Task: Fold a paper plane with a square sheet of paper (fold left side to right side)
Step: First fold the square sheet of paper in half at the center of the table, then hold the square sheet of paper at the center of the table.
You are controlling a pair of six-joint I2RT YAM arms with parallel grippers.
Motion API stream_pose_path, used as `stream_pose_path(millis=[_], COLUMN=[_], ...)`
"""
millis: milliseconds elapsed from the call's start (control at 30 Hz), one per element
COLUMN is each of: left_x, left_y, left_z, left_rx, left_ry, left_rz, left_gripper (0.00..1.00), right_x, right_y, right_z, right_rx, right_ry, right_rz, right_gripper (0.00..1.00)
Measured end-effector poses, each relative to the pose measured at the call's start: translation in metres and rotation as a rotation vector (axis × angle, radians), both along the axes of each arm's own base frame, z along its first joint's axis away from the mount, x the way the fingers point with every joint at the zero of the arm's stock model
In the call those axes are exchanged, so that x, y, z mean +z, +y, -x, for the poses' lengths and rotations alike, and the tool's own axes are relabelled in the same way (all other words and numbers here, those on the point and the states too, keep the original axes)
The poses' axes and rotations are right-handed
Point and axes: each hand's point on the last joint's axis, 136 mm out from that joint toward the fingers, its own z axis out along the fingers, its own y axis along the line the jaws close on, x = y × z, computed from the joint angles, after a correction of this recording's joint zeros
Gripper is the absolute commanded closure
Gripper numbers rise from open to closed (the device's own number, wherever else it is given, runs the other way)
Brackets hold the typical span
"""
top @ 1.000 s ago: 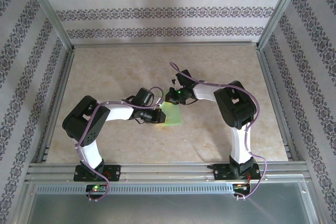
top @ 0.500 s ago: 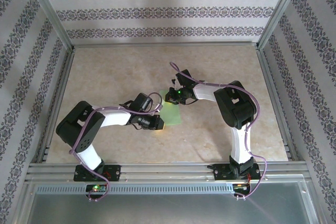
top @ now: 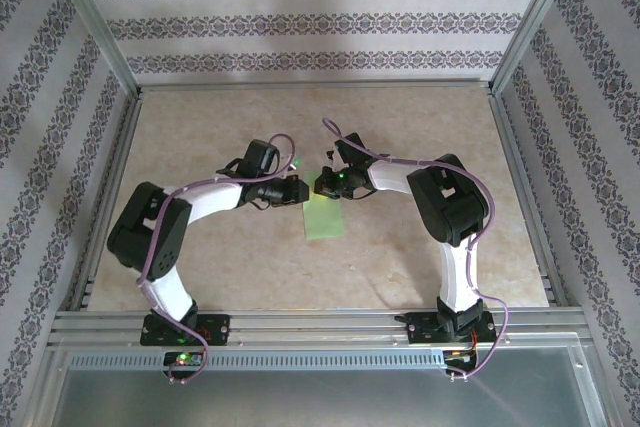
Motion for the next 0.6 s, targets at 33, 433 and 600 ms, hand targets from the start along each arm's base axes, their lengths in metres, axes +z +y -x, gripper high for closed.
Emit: stream_pose_path(millis=[33, 433, 600], left_x=[-0.007, -0.053, -0.054], left_y=[-0.001, 0.000, -0.001], left_z=[-0.003, -0.001, -0.002], left_rx=[0.000, 0.006, 0.008], left_ry=[0.013, 0.105, 0.101], left_rz=[-0.006, -0.060, -0.069], left_gripper=[0.87, 0.87, 0.87], right_x=[0.000, 0.000, 0.000], right_y=[0.000, 0.000, 0.000], right_z=[0.000, 0.000, 0.000], right_rx=[0.000, 0.003, 0.003], right_ry=[0.000, -0.002, -0.001], right_rz=[0.000, 0.000, -0.001], right_gripper=[1.00, 1.00, 0.99])
